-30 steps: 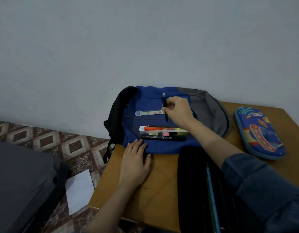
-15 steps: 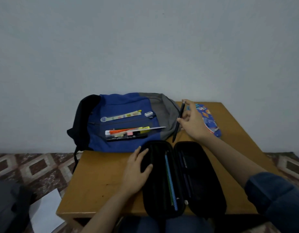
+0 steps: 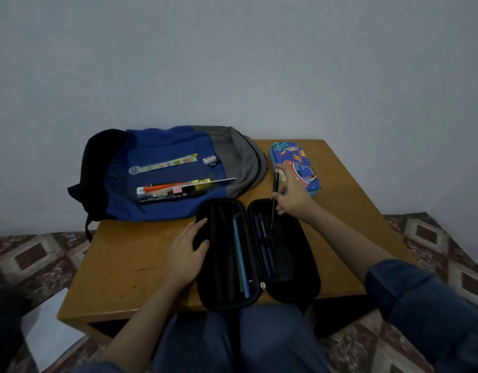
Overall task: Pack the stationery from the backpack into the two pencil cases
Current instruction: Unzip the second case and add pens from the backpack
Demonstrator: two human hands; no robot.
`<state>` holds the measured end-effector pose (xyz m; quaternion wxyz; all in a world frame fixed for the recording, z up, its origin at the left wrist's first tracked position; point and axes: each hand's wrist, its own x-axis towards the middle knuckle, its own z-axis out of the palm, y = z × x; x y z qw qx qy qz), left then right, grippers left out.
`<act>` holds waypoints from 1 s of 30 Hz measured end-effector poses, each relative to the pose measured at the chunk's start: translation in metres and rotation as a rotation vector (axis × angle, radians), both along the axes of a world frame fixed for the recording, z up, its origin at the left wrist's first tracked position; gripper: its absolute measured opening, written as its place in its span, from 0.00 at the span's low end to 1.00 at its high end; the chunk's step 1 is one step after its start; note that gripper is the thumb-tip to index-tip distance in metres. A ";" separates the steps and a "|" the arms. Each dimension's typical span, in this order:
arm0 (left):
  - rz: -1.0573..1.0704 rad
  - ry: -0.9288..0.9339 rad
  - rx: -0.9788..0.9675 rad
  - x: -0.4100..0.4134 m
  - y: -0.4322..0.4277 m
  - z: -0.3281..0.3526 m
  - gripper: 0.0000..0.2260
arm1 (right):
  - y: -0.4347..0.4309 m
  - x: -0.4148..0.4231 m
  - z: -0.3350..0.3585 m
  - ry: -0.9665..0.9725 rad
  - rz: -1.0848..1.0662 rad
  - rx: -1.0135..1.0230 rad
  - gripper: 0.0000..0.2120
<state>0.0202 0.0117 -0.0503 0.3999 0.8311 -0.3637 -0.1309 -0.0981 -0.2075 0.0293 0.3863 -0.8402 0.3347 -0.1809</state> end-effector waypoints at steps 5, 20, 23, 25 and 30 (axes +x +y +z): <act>-0.002 0.016 -0.006 0.001 0.000 -0.001 0.21 | 0.001 0.004 0.000 0.017 0.005 0.023 0.29; -0.010 -0.007 -0.033 0.000 0.001 0.001 0.19 | 0.006 -0.002 -0.022 0.420 0.149 0.103 0.23; -0.009 -0.013 -0.025 -0.001 0.001 0.001 0.19 | 0.005 -0.007 -0.024 0.376 0.155 0.113 0.21; -0.011 -0.012 -0.026 -0.001 0.001 0.002 0.19 | 0.006 -0.009 -0.022 0.361 0.146 0.131 0.19; -0.011 0.001 -0.017 0.000 0.002 0.001 0.19 | 0.011 -0.013 -0.019 0.382 0.173 0.174 0.18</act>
